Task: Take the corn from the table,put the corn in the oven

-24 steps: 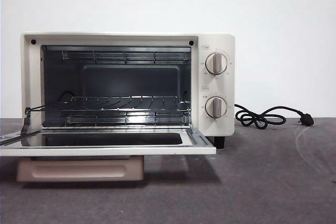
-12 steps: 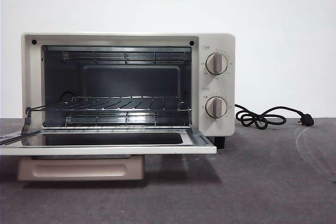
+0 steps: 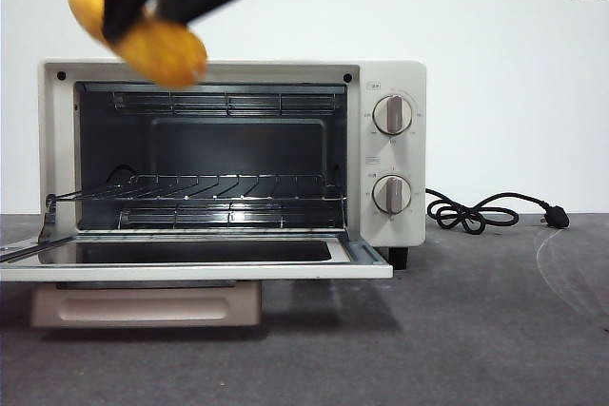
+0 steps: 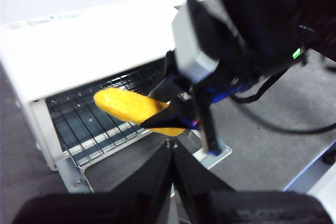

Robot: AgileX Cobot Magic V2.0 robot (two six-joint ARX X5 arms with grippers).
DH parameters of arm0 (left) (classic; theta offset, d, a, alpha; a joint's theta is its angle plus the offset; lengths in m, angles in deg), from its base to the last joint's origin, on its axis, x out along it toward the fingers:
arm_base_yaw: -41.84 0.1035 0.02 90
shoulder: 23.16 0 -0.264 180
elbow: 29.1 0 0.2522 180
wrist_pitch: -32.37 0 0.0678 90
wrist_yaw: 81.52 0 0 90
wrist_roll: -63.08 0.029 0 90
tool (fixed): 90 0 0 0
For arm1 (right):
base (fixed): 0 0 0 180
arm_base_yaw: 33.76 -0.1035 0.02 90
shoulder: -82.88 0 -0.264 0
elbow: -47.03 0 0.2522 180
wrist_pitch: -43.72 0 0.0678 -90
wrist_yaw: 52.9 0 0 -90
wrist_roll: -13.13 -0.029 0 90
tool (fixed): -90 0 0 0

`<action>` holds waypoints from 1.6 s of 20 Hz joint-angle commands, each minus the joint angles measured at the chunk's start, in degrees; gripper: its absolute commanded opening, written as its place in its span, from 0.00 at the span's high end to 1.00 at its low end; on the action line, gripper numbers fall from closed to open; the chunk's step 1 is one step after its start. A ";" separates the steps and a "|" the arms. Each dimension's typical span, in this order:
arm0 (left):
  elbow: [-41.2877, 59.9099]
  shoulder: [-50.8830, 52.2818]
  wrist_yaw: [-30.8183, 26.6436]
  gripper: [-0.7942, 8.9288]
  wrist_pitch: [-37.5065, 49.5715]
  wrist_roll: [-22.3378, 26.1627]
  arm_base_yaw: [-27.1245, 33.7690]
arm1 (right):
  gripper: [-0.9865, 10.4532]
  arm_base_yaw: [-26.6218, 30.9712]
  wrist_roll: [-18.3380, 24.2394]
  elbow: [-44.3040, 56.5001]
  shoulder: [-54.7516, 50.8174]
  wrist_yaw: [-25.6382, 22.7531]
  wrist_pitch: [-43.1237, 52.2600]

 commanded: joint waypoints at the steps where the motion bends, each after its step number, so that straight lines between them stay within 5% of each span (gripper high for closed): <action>1: -1.40 0.31 -0.28 0.92 -0.04 -0.04 -0.13 | 0.92 -0.09 6.27 -0.17 2.64 -4.11 2.32; 16: -2.84 0.26 -3.26 0.92 -1.77 0.96 -0.13 | 0.92 1.95 23.19 -0.17 11.52 -17.62 13.20; 30: -2.84 0.17 -3.21 0.92 -2.93 0.94 -0.13 | 0.90 5.60 24.81 -0.17 13.88 -18.49 12.02; 32: -2.84 0.17 -3.23 0.92 -3.30 0.94 -0.13 | 0.82 5.66 24.72 -0.17 13.88 -18.36 11.47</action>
